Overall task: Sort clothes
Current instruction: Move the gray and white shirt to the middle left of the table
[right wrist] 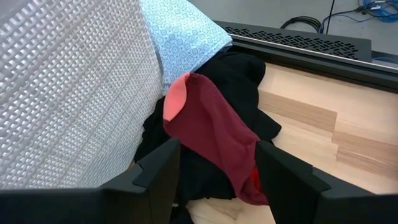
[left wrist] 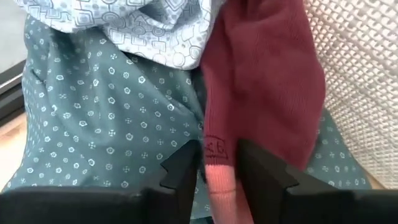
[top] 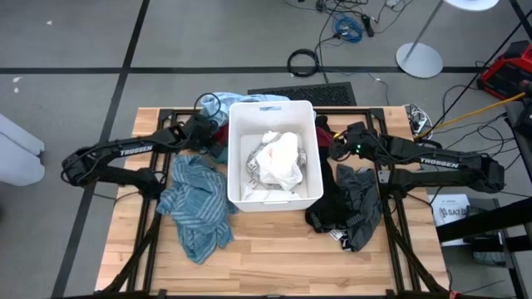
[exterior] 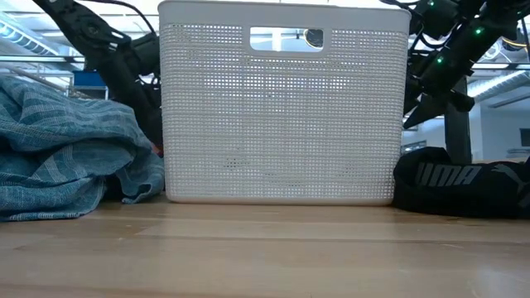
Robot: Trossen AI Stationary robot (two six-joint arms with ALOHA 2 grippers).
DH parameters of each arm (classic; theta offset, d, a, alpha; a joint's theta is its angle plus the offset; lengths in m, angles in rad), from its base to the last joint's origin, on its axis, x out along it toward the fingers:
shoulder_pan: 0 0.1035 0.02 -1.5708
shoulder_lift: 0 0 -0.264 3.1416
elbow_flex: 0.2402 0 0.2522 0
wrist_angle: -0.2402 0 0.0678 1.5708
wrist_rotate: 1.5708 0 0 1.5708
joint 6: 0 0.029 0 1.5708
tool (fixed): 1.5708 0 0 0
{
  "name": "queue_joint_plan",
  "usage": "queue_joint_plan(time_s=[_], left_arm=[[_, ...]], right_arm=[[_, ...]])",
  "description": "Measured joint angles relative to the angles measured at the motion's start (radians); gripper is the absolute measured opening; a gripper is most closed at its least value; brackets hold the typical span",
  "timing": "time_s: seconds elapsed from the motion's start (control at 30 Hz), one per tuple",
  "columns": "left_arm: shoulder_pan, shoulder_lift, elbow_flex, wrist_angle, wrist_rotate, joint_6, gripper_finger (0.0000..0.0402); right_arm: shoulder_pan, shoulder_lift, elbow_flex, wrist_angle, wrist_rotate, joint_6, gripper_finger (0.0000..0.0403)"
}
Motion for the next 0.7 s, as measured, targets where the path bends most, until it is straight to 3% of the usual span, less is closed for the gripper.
queue_joint_plan(time_s=[0.23,0.43,0.7], left_arm=[[0.000,-0.039,0.000,-0.016,0.156,0.000,0.0013],[-0.007,-0.148,0.017,-0.085,0.182,0.001,0.0006],[-0.007,-0.421,0.055,-0.135,0.165,-0.026,0.0004]], right_arm=[[0.000,0.000,0.000,-0.012,-0.002,0.013,0.0196],[-0.003,0.000,0.000,-0.031,-0.005,0.021,0.0196],[-0.003,0.000,0.000,0.006,0.037,-0.033,0.0196]])
